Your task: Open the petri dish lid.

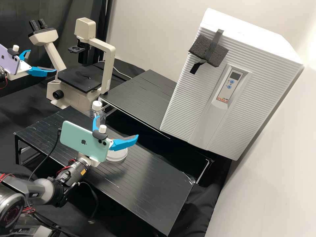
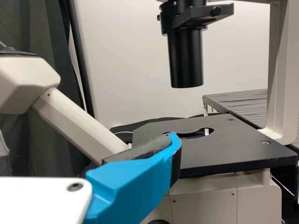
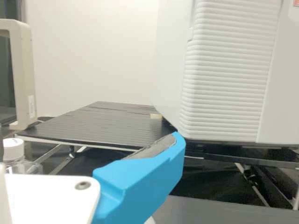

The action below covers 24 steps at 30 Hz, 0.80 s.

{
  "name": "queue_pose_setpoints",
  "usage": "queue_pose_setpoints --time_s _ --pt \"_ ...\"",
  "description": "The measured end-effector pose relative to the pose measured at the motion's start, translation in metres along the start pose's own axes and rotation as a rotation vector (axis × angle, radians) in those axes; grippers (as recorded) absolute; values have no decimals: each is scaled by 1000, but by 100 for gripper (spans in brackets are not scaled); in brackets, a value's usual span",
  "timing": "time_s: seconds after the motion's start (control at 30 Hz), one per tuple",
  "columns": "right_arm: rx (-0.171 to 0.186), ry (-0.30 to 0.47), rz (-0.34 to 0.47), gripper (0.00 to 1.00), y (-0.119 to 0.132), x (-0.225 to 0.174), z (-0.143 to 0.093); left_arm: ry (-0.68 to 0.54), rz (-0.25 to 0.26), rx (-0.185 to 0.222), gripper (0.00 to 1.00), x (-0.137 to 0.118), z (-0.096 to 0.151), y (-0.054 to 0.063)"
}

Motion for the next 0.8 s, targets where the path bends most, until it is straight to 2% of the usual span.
queue_pose_setpoints --time_s 0.13,0.3,0.33,0.67,0.8 --pt "1 12 -10 100 -1 0 -2 0 0 0 100 0 0 0" --pt "-15 5 -39 100 -4 -1 -3 0 0 0 100 0 0 0" --pt "-25 -11 -45 100 -5 -1 -2 0 0 0 100 0 0 0" --pt "-30 -118 -38 100 -1 -2 12 0 0 0 100 0 0 0" --pt "-34 -141 -62 100 -3 -2 14 0 0 0 100 0 0 0"
